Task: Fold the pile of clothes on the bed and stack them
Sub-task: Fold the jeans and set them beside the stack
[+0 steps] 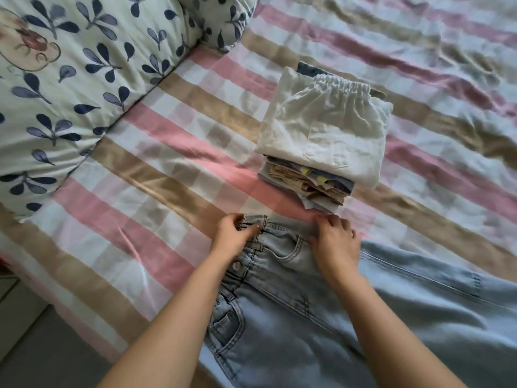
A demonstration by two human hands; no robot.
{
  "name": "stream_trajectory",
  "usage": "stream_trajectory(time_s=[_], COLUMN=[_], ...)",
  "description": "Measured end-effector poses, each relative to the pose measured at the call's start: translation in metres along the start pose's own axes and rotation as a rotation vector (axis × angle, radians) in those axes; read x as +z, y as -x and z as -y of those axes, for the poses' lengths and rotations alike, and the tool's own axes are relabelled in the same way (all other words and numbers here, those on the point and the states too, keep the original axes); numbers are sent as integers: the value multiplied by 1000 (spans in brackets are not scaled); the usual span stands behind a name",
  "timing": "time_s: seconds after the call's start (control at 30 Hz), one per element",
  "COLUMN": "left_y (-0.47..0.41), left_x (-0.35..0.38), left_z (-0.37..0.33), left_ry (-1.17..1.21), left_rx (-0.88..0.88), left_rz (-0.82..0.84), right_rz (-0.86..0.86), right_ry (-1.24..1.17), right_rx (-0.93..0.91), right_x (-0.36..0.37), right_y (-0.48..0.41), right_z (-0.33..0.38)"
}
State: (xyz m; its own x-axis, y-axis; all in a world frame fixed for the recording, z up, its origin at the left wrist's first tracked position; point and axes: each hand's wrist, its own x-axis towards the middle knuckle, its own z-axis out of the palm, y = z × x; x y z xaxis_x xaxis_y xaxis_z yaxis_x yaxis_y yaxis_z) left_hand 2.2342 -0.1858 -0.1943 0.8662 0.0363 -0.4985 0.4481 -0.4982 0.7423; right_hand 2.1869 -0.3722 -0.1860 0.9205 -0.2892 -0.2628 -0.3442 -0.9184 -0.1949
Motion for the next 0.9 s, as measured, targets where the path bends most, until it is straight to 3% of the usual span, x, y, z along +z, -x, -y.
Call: stream_trajectory(time_s=[0.1, 0.33, 0.53, 0.67, 0.77, 0.9], left_y=[-3, -39, -56, -17, 36, 104], left_x=[1, -35, -29, -14, 18, 73], left_z=[2, 7, 8, -3, -13, -26], left_ry=[81, 7, -273, -513, -419, -256], left_rx=[73, 210, 280, 565, 770, 792], left_rz=[-113, -334, -339, -475, -220, 184], right_rz=[65, -85, -156, -236, -288, -335], right_ry=[107, -9, -217, -347, -375, -331], right_rx=[121, 43, 74, 11, -2, 110], right_x=[1, 7, 19, 4, -4, -9], right_y=[-15, -33, -25, 3, 51, 124], right_z=[-11, 3, 1, -8, -34, -76])
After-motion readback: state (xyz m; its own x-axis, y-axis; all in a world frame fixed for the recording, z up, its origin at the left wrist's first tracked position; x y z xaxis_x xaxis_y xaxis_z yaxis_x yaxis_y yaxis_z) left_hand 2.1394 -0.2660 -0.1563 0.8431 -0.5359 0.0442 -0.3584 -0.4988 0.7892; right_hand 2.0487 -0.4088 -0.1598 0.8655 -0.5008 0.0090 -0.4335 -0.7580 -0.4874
